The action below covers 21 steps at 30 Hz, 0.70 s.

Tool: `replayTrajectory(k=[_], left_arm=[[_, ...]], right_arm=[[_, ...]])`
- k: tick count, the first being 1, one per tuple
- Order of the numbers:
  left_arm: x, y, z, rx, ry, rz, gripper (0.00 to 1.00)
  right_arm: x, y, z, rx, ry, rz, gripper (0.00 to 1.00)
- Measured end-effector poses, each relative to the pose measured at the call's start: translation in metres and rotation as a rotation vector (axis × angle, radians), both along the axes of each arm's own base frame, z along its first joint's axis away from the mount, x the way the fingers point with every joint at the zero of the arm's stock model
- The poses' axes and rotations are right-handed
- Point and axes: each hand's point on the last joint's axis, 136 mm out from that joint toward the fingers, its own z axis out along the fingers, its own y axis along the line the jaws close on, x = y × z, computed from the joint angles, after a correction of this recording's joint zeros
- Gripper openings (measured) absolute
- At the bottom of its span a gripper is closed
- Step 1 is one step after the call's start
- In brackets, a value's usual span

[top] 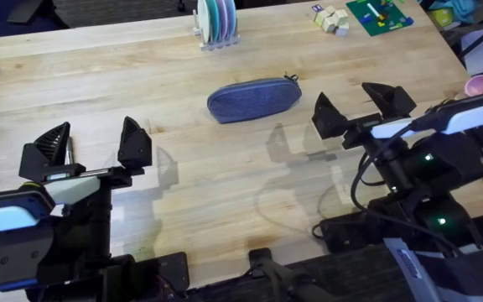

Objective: Unzip the bag, pick up the pens from the table one at a time and place them inside, then zip the bag closed.

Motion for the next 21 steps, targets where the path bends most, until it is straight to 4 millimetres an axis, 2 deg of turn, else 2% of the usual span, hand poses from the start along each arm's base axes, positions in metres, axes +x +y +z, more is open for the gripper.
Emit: replayTrajectory(k=[21], left_arm=[[-0.0001, -0.0014, 0.0002, 0.014, -0.001, -0.008, 0.994]], right_arm=[[-0.0001, -0.0018, 0.0008, -0.002, 0.000, -0.011, 0.998]])
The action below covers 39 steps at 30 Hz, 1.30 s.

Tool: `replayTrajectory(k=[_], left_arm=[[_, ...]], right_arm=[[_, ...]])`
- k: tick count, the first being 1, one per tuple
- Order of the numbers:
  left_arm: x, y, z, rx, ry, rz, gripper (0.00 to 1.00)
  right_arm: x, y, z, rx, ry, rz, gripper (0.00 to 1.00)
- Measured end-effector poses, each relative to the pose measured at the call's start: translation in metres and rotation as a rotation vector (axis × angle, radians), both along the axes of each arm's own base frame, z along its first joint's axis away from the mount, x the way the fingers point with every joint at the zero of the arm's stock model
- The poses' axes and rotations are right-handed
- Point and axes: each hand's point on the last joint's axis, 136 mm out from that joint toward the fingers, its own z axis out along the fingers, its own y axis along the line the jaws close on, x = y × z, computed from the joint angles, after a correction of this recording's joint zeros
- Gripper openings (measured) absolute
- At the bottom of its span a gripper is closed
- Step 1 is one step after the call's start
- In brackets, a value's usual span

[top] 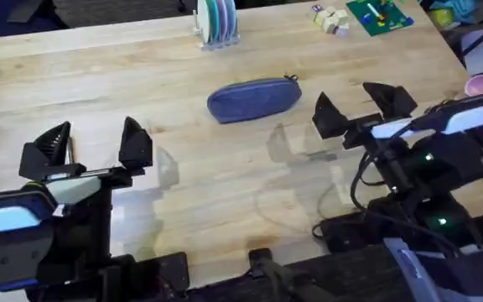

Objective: Unzip the bag, pick up the pens from the table one at a time and place them inside, then zip the bag closed.

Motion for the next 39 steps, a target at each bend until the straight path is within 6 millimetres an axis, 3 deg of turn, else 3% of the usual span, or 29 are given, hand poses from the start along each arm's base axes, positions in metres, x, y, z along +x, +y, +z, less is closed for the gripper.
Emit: replayTrajectory(k=[3, 6, 7, 10, 15, 19, 23, 27, 33, 39], left_arm=[[-0.001, -0.002, 0.001, 0.003, 0.005, -0.012, 0.994], [-0.002, -0.003, 0.016, 0.005, -0.005, -0.016, 0.993], [0.001, -0.004, 0.063, 0.005, -0.025, -0.023, 0.993], [0.010, -0.008, 0.087, 0.017, -0.010, -0.044, 0.993], [0.041, -0.029, 0.119, 0.098, 0.045, -0.170, 0.993], [0.071, -0.052, 0.132, 0.168, 0.088, -0.317, 0.993], [0.096, -0.075, 0.129, 0.221, 0.129, -0.476, 0.993], [0.112, -0.104, 0.110, 0.308, 0.153, -0.672, 0.993], [0.115, -0.144, 0.066, 0.434, 0.157, -0.912, 0.992], [0.111, -0.162, 0.034, 0.453, 0.147, -1.074, 0.991]], right_arm=[[-0.002, 0.000, 0.002, 0.000, 0.020, -0.001, 0.998], [-0.007, -0.001, 0.013, -0.001, 0.042, -0.004, 0.998], [-0.019, -0.001, 0.051, -0.025, 0.059, -0.005, 0.998], [-0.024, -0.001, 0.074, -0.044, 0.080, -0.002, 0.998], [-0.025, -0.001, 0.099, -0.058, 0.180, 0.002, 0.998], [-0.020, -0.001, 0.120, -0.061, 0.232, 0.004, 0.998], [-0.014, -0.001, 0.137, -0.061, 0.271, 0.006, 0.998], [-0.006, -0.001, 0.145, -0.061, 0.287, 0.006, 0.998], [-0.001, -0.001, 0.138, -0.061, 0.319, 0.008, 0.998], [-0.001, -0.001, 0.138, -0.061, 0.320, 0.008, 0.998]])
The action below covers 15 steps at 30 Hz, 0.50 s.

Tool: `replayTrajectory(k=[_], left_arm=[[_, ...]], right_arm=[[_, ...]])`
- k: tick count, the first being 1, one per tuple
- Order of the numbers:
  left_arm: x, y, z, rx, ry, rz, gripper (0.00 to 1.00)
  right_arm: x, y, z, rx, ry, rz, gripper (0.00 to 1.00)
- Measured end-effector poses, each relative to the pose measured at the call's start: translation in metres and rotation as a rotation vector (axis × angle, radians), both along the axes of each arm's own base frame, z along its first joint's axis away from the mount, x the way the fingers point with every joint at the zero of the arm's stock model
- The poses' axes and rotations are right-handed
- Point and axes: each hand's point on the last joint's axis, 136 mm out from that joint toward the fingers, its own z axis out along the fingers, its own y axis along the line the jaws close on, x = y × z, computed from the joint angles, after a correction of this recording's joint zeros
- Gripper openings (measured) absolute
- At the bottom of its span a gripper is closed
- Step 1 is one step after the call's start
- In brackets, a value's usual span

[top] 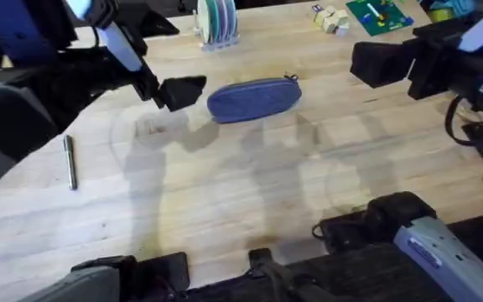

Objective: Unzip the bag, pick up the pens from the table one at a time and place them inside, then zip the bag closed.

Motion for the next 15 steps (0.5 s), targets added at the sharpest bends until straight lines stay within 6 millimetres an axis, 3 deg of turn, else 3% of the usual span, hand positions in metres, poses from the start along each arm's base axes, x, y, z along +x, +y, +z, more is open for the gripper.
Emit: replayTrajectory(k=[2, 9, 15], left_arm=[[-0.009, -0.013, -0.027, -0.041, 0.087, -0.112, 0.991], [-0.018, -0.036, -0.061, -0.027, 0.154, -0.199, 0.991], [-0.017, -0.041, -0.090, 0.005, 0.206, -0.205, 0.992]], right_arm=[[0.000, 0.000, 0.000, 0.000, 0.000, 0.000, 0.998], [0.000, 0.000, 0.000, 0.000, 0.001, 0.000, 0.998], [0.000, 0.000, 0.000, 0.000, 0.001, 0.000, 0.998]])
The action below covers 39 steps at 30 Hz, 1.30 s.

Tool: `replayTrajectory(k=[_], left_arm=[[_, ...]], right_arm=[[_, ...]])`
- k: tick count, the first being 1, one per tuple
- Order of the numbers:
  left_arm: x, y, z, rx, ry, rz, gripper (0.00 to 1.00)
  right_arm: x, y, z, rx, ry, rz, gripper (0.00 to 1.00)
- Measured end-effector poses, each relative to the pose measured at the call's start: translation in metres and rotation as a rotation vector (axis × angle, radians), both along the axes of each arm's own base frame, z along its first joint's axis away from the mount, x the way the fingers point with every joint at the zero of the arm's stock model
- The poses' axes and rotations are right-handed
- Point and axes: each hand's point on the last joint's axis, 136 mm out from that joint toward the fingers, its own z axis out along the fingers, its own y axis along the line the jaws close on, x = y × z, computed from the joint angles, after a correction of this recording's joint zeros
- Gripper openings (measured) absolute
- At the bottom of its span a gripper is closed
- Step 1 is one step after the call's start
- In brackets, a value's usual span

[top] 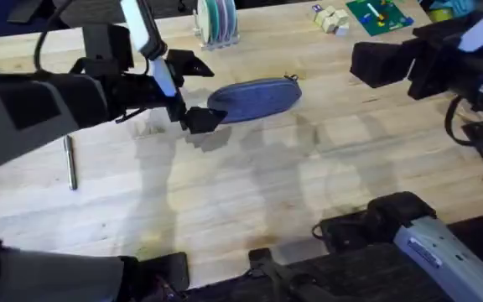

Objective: Unzip the bag, pick up the pens from the table one at a time and place them inside, then zip the bag closed.

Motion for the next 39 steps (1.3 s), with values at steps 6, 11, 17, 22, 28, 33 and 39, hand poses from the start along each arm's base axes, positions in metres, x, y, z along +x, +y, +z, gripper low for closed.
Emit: replayTrajectory(k=[6, 11, 17, 22, 28, 33, 39], left_arm=[[0.008, 0.000, -0.017, 0.018, 0.002, 0.011, 0.993], [0.005, -0.007, -0.029, 0.029, 0.023, -0.007, 0.993], [-0.002, -0.019, -0.040, 0.039, 0.041, -0.040, 0.993], [-0.001, -0.020, -0.039, 0.040, 0.033, -0.039, 0.993], [0.000, -0.020, -0.039, 0.043, 0.031, -0.036, 0.988], [0.003, -0.020, -0.037, 0.040, 0.008, -0.035, 0.864], [0.006, -0.023, -0.031, 0.019, -0.033, -0.050, 0.188]], right_arm=[[0.000, 0.000, 0.000, 0.000, 0.000, 0.000, 0.998], [0.000, 0.000, 0.000, 0.000, 0.000, 0.000, 0.998], [0.000, 0.000, 0.000, 0.000, 0.000, 0.000, 0.998], [0.000, 0.000, -0.001, 0.000, 0.003, 0.000, 0.997], [0.000, 0.000, -0.001, 0.000, 0.003, 0.000, 0.997], [0.000, 0.000, -0.001, 0.000, 0.003, 0.000, 0.998], [0.000, 0.000, -0.001, 0.000, 0.003, 0.000, 0.998]])
